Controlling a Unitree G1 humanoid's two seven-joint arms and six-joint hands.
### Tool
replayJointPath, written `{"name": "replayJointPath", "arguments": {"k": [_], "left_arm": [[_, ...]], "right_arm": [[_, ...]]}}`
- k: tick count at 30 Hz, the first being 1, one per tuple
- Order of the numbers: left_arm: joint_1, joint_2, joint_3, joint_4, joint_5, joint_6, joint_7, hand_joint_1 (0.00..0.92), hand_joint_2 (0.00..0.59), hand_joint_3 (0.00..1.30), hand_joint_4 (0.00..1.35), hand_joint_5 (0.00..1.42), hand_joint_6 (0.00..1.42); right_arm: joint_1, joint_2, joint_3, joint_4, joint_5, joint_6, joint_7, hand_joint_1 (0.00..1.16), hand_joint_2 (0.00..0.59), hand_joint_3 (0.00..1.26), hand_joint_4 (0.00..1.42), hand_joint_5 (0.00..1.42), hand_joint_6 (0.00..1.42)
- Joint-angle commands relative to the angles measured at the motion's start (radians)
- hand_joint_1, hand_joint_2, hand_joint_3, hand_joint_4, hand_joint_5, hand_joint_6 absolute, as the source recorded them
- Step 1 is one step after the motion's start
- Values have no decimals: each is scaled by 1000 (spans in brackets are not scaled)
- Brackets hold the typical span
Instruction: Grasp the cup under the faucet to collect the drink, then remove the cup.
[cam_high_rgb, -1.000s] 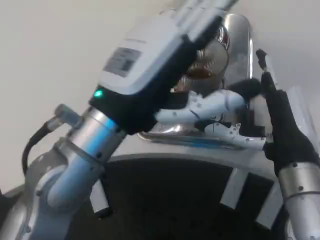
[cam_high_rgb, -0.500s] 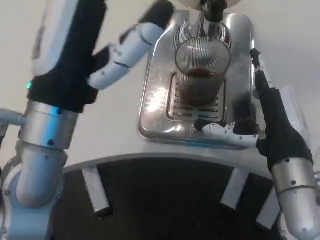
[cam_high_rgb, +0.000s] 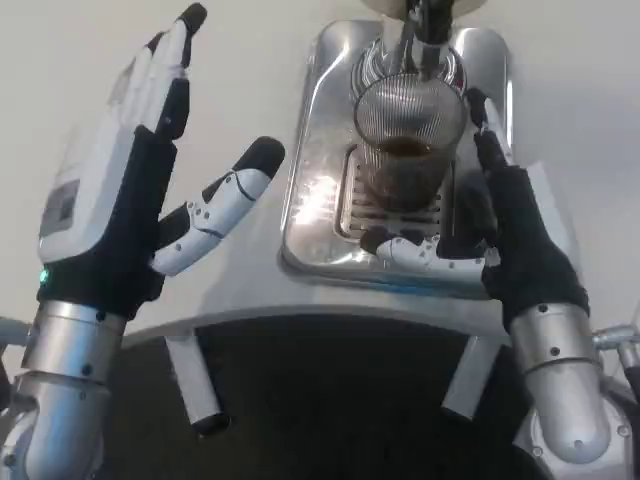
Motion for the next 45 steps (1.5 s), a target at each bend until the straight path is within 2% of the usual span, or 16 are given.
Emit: {"name": "replayJointPath", "arguments": {"k": [1, 8, 12, 28, 31, 33, 35, 37, 39, 45], "left_arm": [[26, 3, -10, 11, 5, -1, 12, 0, 234, 0, 0, 0, 0], [42, 8, -7, 14, 9, 13, 8, 0, 234, 0, 0, 0, 0], [54, 13, 0, 8, 9, 23, 4, 0, 234, 0, 0, 0, 0], [59, 14, 17, 7, -16, 37, 4, 0, 235, 0, 0, 0, 0], [62, 13, 21, 5, -21, 40, 4, 0, 235, 0, 0, 0, 0], [63, 15, 23, 4, -21, 42, 3, 0, 235, 0, 0, 0, 0], [62, 14, 23, 5, -22, 43, 1, 0, 235, 0, 0, 0, 0], [60, 16, 22, 7, -23, 44, -1, 0, 235, 0, 0, 0, 0], [57, 18, 19, 9, -22, 47, -1, 0, 236, 0, 0, 0, 0], [56, 22, 16, 10, -21, 56, -1, 0, 236, 0, 0, 0, 0]], "right_arm": [[-17, 21, 13, 21, -8, -16, -47, 1015, 114, 36, 22, 38, 144], [-55, 58, 23, 82, 2, -30, -100, 926, 158, 46, 32, 49, 144], [-111, 74, 13, 162, 29, -47, -116, 893, 180, 56, 42, 49, 144], [-234, 48, 4, 340, 43, -90, -156, 868, 181, 65, 53, 60, 144], [-248, 46, 6, 357, 40, -85, -157, 931, 166, 82, 78, 106, 191], [-259, 53, 8, 363, 27, -71, -178, 1046, 220, 170, 163, 198, 327], [-270, 64, 8, 368, 7, -62, -223, 1140, 324, 300, 285, 346, 517], [-281, 73, 7, 373, -11, -61, -269, 1161, 398, 425, 393, 464, 699], [-293, 77, 8, 380, -24, -68, -295, 1162, 457, 491, 456, 520, 774], [-314, 75, 15, 408, -31, -85, -315, 1162, 474, 600, 568, 639, 873]]}}
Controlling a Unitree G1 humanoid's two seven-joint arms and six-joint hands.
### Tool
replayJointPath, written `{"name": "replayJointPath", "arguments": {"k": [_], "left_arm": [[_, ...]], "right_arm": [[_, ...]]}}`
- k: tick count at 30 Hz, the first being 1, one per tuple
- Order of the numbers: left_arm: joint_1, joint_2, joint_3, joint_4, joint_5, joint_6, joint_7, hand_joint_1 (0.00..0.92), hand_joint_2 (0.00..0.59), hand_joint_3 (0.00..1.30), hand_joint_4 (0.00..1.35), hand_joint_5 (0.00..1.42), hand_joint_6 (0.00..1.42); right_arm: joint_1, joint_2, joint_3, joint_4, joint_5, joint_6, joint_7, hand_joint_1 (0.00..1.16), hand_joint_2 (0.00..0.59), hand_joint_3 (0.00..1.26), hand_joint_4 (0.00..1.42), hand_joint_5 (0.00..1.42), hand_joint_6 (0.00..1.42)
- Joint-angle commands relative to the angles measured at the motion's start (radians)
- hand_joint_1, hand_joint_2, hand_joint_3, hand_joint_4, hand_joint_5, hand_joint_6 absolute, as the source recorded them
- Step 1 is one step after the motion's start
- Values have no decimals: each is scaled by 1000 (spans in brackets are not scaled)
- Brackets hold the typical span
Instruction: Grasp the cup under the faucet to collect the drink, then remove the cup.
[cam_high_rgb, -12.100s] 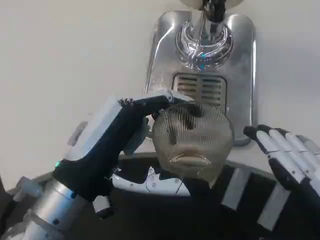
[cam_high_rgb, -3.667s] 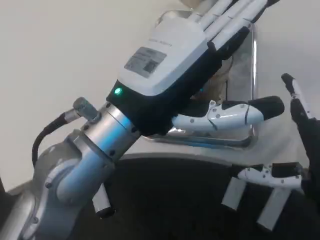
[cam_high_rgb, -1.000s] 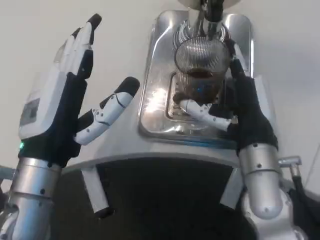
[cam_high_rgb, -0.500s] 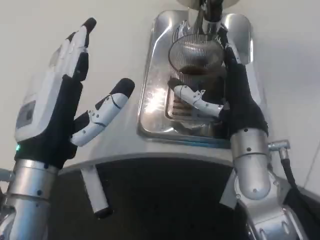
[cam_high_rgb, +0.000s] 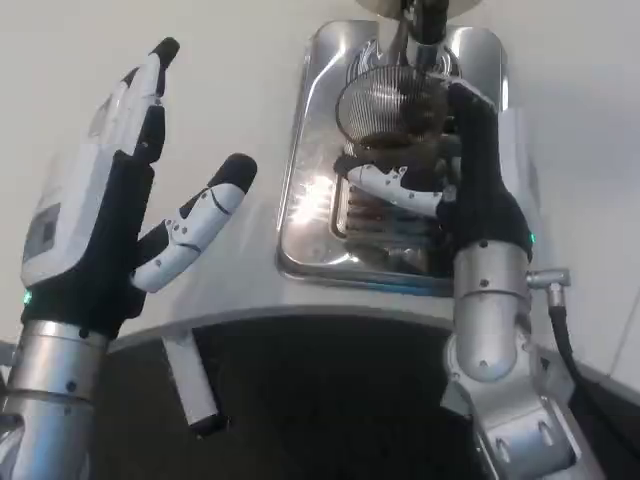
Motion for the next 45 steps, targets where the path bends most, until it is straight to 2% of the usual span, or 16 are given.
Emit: {"name": "replayJointPath", "arguments": {"k": [1, 4, 11, 15, 22, 30, 39, 45], "left_arm": [[8, 13, 0, 8, 2, 13, -1, 0, 236, 0, 0, 0, 0], [4, 15, -3, 12, 1, 13, -2, 0, 236, 0, 0, 0, 0], [-1, 19, -12, 18, -1, 13, -4, 0, 236, 0, 0, 0, 0], [0, 31, -17, 28, 5, 22, -16, 0, 234, 0, 0, 0, 0], [15, 97, -21, 73, 50, 38, -41, 0, 230, 0, 0, 0, 0], [30, 175, -25, 77, 85, 46, -72, 0, 215, 0, 0, 0, 0], [59, 269, -43, 88, 160, 13, -72, 0, 182, 0, 0, 0, 0], [90, 295, -41, 84, 197, 6, -54, 0, 172, 0, 0, 0, 0]], "right_arm": [[-16, 2, 7, 19, -4, -13, -14, 1162, 474, 609, 582, 649, 892], [-6, 2, 8, 12, -1, -21, -14, 1162, 456, 634, 608, 688, 925], [29, -5, 10, -25, 5, -24, 4, 1162, 454, 669, 646, 724, 965], [40, -20, 17, -71, 8, -10, 56, 1162, 442, 711, 718, 774, 988], [36, -32, 9, -110, 11, 13, 105, 1162, 428, 768, 787, 823, 1012], [52, -55, 2, -195, 30, 56, 195, 1162, 427, 795, 831, 846, 1022], [148, -92, 21, -341, 50, 89, 309, 1162, 434, 797, 837, 851, 1021], [208, -125, 8, -435, 82, 107, 390, 1162, 441, 790, 826, 851, 998]]}}
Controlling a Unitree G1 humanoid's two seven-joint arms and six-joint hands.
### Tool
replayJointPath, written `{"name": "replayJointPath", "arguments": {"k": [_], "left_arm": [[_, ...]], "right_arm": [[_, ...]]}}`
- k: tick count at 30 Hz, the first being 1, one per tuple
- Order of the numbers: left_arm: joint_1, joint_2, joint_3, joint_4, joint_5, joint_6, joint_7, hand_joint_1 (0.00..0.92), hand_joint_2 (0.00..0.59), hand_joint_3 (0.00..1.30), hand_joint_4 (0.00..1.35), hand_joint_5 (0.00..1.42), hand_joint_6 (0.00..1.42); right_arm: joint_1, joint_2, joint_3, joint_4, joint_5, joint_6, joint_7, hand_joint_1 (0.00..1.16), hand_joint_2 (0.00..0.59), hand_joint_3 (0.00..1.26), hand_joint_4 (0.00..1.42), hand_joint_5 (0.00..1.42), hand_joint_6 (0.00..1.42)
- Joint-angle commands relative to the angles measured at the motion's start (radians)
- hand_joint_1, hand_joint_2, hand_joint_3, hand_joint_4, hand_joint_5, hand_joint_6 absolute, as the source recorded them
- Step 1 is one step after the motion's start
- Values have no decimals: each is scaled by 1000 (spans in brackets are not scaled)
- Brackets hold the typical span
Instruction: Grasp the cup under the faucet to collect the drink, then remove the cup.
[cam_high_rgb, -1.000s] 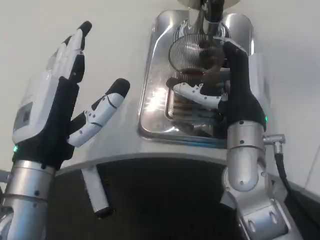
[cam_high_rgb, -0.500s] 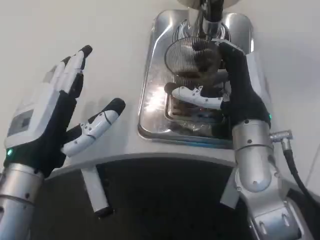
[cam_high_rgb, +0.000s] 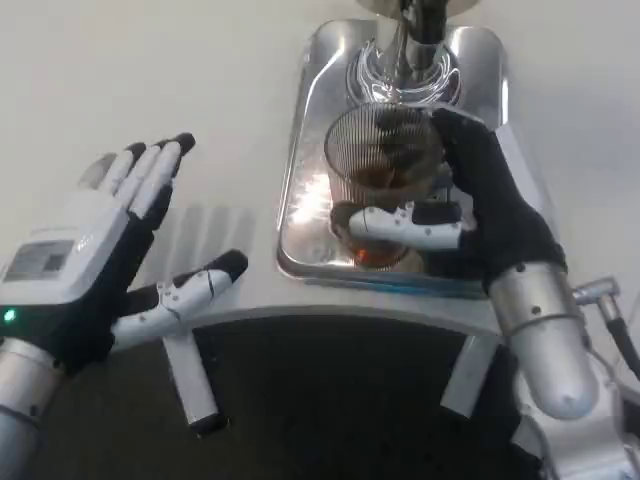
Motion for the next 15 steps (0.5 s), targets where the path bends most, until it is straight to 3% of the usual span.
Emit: {"name": "replayJointPath", "arguments": {"k": [1, 4, 15], "left_arm": [[36, 29, -1, 2, 37, -8, 10, 0, 159, 0, 0, 0, 0], [43, 36, 0, -9, 57, -3, 10, 0, 153, 0, 0, 0, 0], [60, 90, -1, -81, 117, -22, -13, 0, 132, 0, 0, 0, 0]], "right_arm": [[31, -13, -8, -88, 29, 4, 42, 1162, 442, 790, 824, 849, 997], [51, -32, -15, -146, 42, 24, 81, 1162, 450, 774, 814, 836, 981], [137, -155, -107, -447, 130, 180, 263, 1162, 457, 740, 767, 815, 955]]}}
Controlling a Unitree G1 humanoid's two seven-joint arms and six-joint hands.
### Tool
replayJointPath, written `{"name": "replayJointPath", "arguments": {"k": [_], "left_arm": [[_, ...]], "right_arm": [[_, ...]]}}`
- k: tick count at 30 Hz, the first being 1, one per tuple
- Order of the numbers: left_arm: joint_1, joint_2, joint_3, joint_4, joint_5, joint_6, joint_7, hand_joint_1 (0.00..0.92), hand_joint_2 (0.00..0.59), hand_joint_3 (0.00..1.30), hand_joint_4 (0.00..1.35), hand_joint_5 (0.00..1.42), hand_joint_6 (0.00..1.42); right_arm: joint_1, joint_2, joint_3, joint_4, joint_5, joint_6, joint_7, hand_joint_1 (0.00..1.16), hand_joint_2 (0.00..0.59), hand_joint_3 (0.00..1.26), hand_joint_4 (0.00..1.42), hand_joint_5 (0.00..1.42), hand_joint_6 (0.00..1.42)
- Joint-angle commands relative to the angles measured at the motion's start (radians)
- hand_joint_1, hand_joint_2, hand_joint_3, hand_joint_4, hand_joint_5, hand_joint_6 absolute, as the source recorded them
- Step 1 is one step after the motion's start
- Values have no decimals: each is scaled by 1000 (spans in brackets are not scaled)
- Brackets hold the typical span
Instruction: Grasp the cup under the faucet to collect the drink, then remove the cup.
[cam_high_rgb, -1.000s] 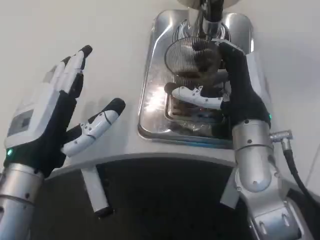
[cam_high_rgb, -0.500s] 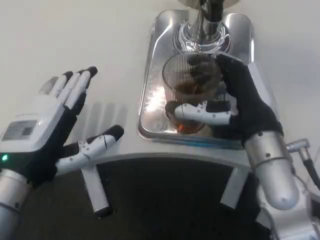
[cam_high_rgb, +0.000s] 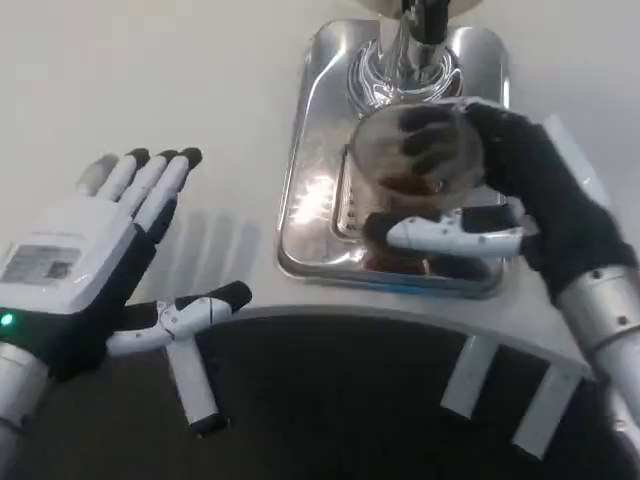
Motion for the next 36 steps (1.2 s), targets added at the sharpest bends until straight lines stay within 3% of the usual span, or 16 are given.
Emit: {"name": "replayJointPath", "arguments": {"k": [1, 10, 17, 29, 36], "left_arm": [[29, 29, -6, -35, 14, -23, -17, 0, 131, 0, 0, 0, 0], [49, 36, -9, -95, 14, -53, -45, 0, 126, 0, 0, 0, 0], [56, 17, -24, -134, 14, -53, -62, 0, 124, 0, 0, 0, 0], [141, 9, -12, -227, -15, -71, -107, 0, 123, 0, 0, 0, 0], [163, -16, -28, -271, -9, -68, -129, 0, 121, 0, 0, 0, 0]], "right_arm": [[57, -40, -29, -162, 37, 60, 64, 1162, 457, 739, 764, 813, 955], [227, -82, -65, -388, 93, 119, 128, 1162, 481, 698, 726, 787, 915], [362, -106, -127, -542, 148, 145, 159, 1162, 502, 682, 701, 770, 913], [492, -154, -187, -559, 248, 8, 166, 1162, 512, 661, 662, 743, 890], [522, -177, -192, -559, 277, -17, 157, 1162, 535, 642, 639, 727, 864]]}}
